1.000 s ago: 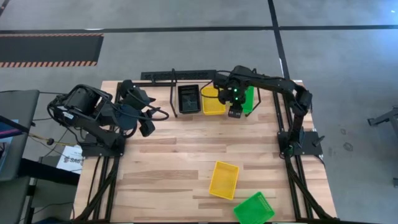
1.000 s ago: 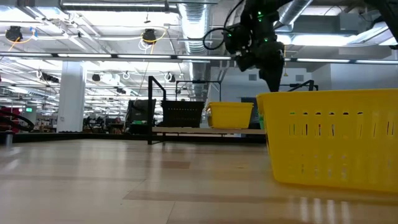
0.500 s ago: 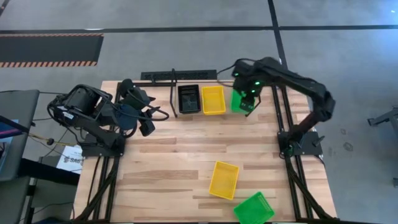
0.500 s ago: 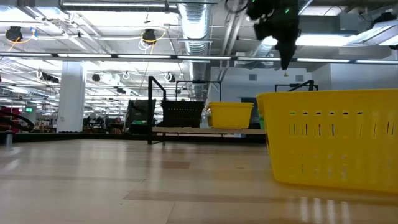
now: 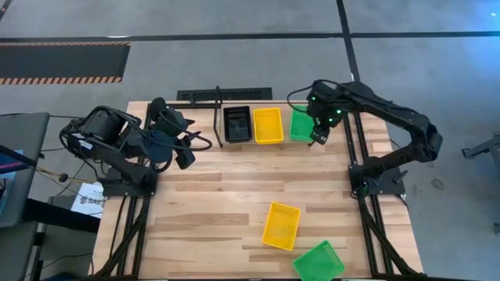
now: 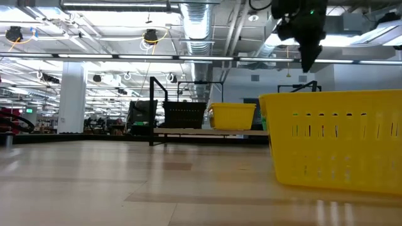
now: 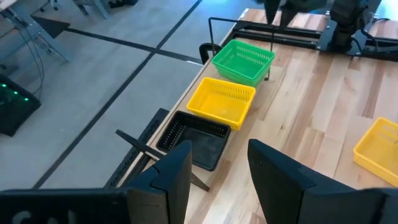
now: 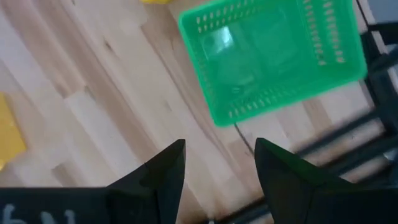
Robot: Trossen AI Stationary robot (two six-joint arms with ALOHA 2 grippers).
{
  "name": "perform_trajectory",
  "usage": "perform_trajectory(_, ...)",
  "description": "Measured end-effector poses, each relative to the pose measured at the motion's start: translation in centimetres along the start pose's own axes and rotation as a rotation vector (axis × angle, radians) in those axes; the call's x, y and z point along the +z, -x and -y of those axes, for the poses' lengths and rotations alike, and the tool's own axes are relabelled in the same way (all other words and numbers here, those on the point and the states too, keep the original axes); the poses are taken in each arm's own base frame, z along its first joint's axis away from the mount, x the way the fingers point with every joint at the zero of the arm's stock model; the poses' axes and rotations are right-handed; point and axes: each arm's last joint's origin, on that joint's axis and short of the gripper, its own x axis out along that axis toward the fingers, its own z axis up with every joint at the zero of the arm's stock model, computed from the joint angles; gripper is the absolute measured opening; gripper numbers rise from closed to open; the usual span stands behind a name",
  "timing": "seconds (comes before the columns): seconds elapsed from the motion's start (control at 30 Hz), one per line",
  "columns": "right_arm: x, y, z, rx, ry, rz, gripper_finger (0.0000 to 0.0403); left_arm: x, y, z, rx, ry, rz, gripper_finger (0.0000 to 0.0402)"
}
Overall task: Stack baskets on shelf by color
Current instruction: Adjust the stacked bins on the shelf
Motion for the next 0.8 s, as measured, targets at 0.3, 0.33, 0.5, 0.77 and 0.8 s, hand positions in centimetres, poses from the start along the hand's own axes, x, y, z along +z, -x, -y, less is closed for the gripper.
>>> perform_trajectory(0.3,2.9,-4.6,-1.4,0.120,0.095,-0.055,0.0206,0.0,0.0,0.0,-0.002,0.010,-0.001,0.0146)
perform_trajectory(0.33,3.2,-5.0,-1.6,0.121,0.116,-0.058,0.0205,0.0,0.0,0.0,-0.002,0.011,-0.001,0.0146)
perform_trajectory(0.5,4.2,-7.0,-2.2,0.127,0.204,-0.093,0.0206,0.0,0.0,0.0,-0.002,0.011,-0.001,0.0146)
perform_trajectory(0.77,5.1,-9.2,-1.7,0.084,0.280,-0.147,0.0203,0.0,0.0,0.0,-0.003,0.012,-0.001,0.0146)
perform_trajectory(0.8,5.2,-9.4,-1.6,0.083,0.282,-0.146,0.0201,0.0,0.0,0.0,-0.003,0.012,-0.001,0.0146)
